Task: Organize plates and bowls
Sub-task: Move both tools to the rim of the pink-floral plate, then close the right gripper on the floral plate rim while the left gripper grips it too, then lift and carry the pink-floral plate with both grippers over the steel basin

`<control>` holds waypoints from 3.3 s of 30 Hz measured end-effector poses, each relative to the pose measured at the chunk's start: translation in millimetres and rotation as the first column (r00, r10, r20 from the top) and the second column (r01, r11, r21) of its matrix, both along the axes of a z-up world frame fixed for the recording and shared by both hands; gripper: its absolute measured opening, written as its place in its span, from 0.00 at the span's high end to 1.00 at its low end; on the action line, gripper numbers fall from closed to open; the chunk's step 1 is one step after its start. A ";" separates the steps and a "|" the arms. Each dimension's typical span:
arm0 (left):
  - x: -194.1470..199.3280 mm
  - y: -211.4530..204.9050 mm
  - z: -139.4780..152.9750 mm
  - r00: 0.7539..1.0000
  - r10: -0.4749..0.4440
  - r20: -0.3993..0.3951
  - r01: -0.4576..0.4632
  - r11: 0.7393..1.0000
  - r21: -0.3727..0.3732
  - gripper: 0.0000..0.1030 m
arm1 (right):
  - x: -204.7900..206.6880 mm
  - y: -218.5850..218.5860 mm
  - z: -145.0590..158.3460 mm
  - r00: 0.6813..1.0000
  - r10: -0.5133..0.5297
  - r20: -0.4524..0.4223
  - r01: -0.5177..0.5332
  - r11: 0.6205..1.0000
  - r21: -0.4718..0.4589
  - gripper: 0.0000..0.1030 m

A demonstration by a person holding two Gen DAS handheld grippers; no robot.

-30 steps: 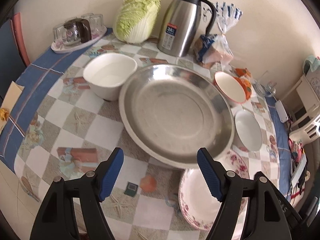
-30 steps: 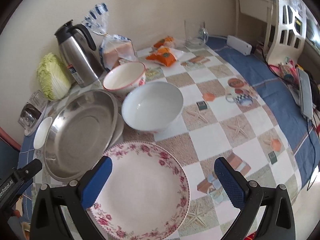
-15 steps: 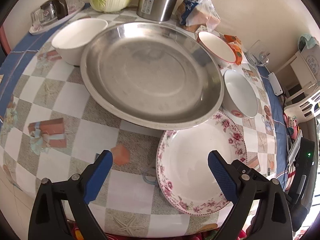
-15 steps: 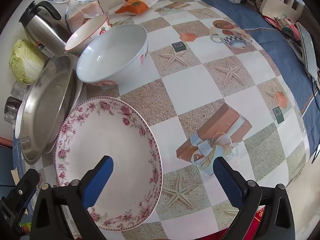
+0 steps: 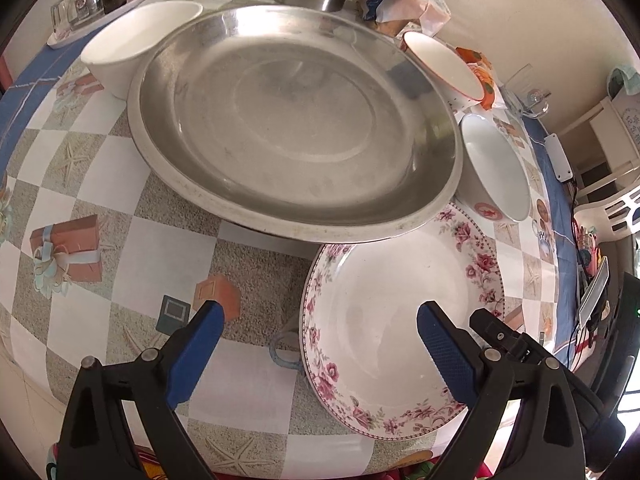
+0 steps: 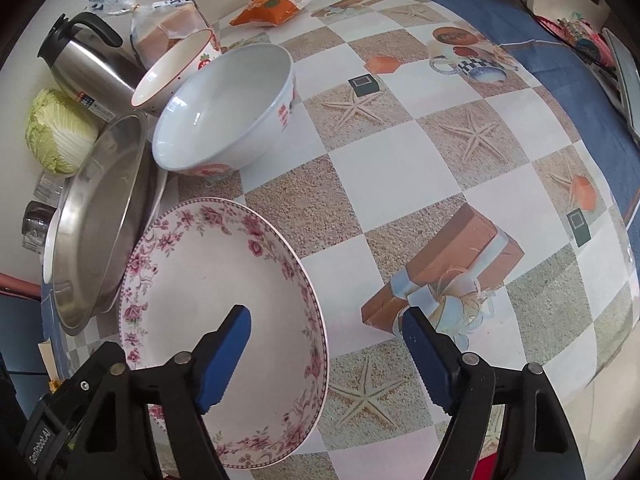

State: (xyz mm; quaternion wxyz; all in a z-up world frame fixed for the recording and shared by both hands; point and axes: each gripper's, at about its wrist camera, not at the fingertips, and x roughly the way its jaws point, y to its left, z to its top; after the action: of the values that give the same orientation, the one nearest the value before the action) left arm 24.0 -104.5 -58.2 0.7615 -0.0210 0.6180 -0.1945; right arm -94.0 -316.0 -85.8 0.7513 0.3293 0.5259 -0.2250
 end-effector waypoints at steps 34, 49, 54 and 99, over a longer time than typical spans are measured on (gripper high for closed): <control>21.7 -32.8 -25.6 0.998 -0.063 -0.023 0.063 0.998 -0.006 0.68 | 8.9 -7.3 -10.3 0.994 0.030 0.109 -0.038 0.996 0.076 0.76; 5.8 -71.3 -29.3 0.988 -0.154 -0.009 0.155 0.988 0.005 0.68 | -14.4 -33.9 -16.0 0.990 -0.048 0.134 0.032 0.992 0.122 0.83; 2.9 -76.8 -27.8 0.989 -0.148 -0.015 0.147 0.989 -0.019 0.68 | -12.3 -32.7 -14.3 0.991 -0.036 0.133 0.021 0.994 0.111 0.84; 10.7 -51.6 69.8 0.969 -0.162 0.184 0.190 0.970 -0.150 0.68 | -29.0 -21.4 89.6 0.951 0.050 0.305 -0.042 0.999 -0.031 0.84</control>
State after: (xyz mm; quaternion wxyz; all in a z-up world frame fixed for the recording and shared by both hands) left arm 34.7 -156.2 11.6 0.7869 -0.0127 0.5314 -0.3135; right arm -123.0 -337.4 3.8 0.8326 0.3386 0.4081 -0.1600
